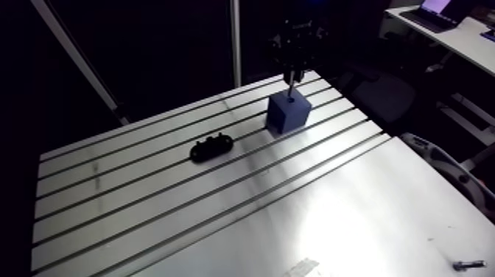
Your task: Pick up the M10 bolt and insert it into the hex recess until seated.
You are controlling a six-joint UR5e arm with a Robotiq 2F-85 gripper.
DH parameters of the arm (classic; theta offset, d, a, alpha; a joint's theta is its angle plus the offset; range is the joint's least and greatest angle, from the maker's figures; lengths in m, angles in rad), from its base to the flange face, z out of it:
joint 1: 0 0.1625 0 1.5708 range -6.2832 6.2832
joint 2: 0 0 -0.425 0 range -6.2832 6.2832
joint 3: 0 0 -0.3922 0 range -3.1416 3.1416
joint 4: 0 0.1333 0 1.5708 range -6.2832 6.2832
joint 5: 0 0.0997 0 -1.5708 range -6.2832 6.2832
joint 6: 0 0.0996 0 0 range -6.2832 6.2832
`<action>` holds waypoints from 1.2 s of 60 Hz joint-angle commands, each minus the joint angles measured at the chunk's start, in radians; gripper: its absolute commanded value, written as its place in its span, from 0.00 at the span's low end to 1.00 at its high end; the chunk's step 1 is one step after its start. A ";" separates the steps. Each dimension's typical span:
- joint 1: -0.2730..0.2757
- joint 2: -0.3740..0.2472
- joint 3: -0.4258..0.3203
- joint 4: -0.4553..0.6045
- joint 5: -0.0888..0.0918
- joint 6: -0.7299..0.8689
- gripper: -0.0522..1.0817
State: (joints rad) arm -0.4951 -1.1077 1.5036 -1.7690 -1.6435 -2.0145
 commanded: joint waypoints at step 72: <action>-0.002 0.024 -0.012 0.012 -0.005 0.000 0.72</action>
State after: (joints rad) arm -0.4974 -1.0872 1.4860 -1.7592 -1.6479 -2.0149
